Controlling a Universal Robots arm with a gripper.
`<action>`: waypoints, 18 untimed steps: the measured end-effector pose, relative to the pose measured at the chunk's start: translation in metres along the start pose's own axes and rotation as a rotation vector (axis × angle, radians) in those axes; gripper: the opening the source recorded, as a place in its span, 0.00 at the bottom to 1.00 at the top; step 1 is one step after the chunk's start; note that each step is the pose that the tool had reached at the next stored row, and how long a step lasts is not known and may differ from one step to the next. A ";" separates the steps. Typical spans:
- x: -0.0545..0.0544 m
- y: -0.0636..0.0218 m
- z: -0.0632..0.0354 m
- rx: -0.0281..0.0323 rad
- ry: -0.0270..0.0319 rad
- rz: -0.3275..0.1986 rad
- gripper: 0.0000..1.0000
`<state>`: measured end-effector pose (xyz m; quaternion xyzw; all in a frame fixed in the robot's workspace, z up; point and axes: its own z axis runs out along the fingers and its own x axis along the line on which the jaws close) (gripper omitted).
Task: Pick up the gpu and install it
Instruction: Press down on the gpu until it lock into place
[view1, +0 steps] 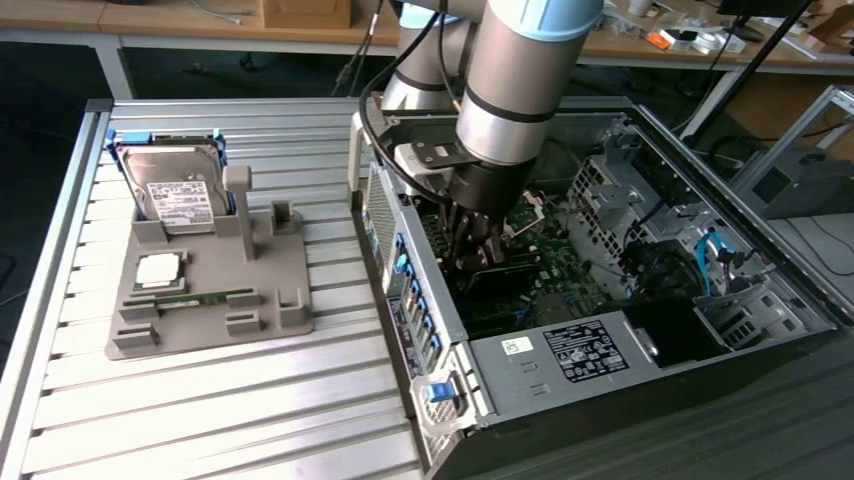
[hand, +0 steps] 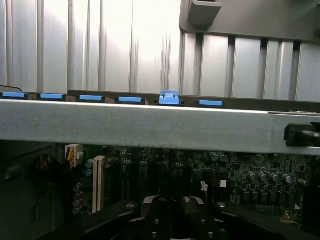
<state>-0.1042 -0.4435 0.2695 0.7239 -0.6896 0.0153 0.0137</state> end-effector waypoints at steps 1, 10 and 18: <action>0.000 0.0000 0.0002 0.0000 -0.0001 0.000 0.11; 0.000 0.0000 -0.0136 0.0006 -0.0004 0.000 0.11; 0.001 -0.0090 -0.0261 -0.0010 -0.0004 0.000 0.11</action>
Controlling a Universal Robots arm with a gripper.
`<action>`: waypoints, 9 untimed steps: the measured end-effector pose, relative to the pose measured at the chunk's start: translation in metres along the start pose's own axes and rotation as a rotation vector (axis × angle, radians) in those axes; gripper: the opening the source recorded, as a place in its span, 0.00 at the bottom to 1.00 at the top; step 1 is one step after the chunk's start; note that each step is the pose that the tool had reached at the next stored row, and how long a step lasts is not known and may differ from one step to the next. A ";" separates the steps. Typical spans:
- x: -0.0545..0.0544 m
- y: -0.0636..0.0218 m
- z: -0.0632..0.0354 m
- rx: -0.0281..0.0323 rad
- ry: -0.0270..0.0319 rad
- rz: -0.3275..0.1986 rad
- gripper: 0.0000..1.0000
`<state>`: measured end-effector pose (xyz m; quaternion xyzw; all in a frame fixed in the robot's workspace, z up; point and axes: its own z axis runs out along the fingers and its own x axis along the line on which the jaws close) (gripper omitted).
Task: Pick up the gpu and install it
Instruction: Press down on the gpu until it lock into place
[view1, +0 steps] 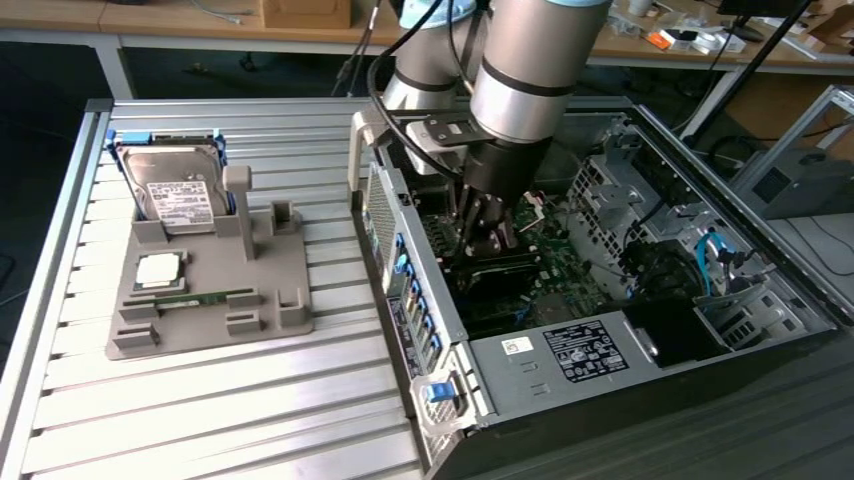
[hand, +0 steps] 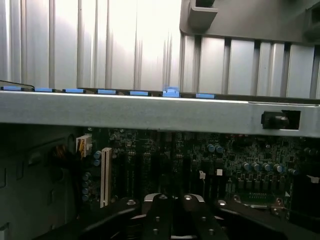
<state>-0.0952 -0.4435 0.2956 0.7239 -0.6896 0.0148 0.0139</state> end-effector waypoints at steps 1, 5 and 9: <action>0.000 -0.0038 -0.0001 -0.0017 -0.0001 0.000 0.11; 0.001 -0.0172 -0.0002 -0.0084 -0.0003 0.000 0.11; 0.001 -0.0302 -0.0001 -0.0149 -0.0007 -0.001 0.11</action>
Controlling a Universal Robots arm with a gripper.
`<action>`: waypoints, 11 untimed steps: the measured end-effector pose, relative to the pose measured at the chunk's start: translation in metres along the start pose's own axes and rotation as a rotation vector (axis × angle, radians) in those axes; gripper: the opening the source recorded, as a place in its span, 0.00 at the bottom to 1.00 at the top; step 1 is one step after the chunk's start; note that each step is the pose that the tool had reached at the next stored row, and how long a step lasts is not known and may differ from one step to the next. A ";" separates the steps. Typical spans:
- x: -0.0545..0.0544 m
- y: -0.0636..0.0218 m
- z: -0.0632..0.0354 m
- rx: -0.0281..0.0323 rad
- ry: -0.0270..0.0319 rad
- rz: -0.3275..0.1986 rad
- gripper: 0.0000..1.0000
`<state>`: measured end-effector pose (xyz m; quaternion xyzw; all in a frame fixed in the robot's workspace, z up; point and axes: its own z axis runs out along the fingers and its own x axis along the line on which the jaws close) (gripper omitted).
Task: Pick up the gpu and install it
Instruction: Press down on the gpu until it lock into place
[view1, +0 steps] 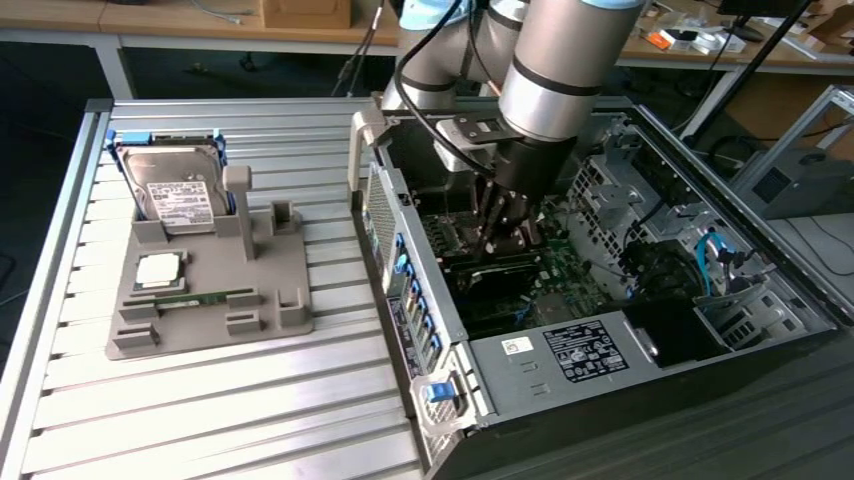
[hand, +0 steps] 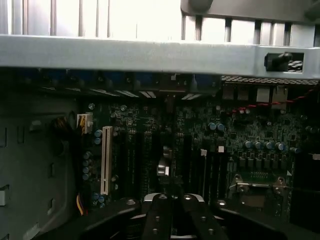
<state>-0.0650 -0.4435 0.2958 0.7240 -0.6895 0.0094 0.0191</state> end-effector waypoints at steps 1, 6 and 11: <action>0.000 -0.0030 0.0000 -0.0016 -0.0001 0.000 0.11; 0.001 -0.0204 -0.0003 -0.0090 -0.0004 0.000 0.11; 0.002 -0.0308 -0.0004 -0.0133 -0.0006 -0.001 0.11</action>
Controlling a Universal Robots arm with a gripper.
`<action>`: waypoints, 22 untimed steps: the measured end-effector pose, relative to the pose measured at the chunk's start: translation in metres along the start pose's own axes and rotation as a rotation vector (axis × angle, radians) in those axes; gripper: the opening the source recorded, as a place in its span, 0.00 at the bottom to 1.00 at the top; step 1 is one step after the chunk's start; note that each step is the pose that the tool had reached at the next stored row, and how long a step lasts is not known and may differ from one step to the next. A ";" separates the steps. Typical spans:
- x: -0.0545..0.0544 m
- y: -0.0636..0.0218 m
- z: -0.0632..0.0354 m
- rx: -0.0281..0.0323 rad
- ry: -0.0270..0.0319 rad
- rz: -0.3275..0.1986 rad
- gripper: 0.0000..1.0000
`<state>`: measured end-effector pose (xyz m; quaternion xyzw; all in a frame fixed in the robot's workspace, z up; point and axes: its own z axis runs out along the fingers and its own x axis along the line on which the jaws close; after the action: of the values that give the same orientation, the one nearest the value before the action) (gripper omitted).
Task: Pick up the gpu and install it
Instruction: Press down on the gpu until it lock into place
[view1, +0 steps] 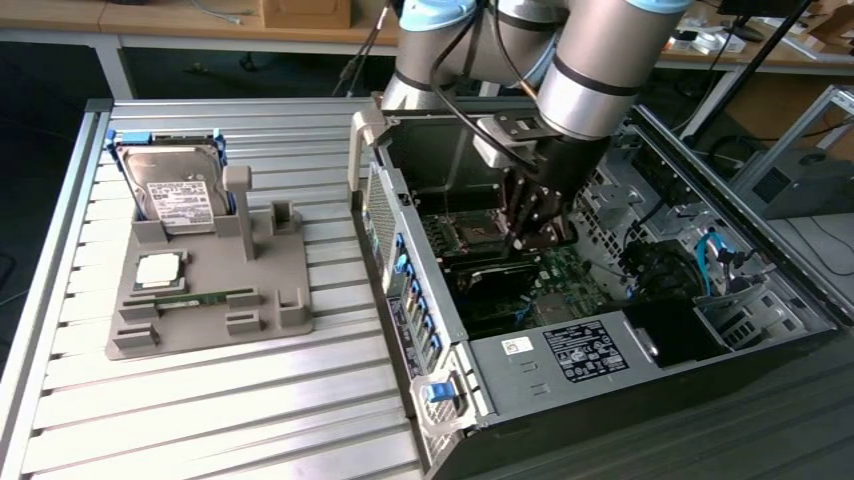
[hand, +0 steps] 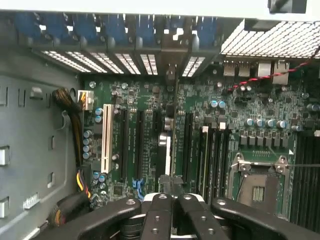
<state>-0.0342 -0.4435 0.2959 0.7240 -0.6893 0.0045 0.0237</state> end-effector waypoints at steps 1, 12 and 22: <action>0.000 -0.0021 -0.0001 -0.0009 0.0000 0.000 0.11; 0.001 -0.0262 -0.0007 -0.0106 -0.0029 0.000 0.11; 0.002 -0.0403 -0.0011 -0.0168 -0.0074 -0.001 0.11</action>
<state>0.0062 -0.4435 0.2959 0.7241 -0.6891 -0.0040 0.0272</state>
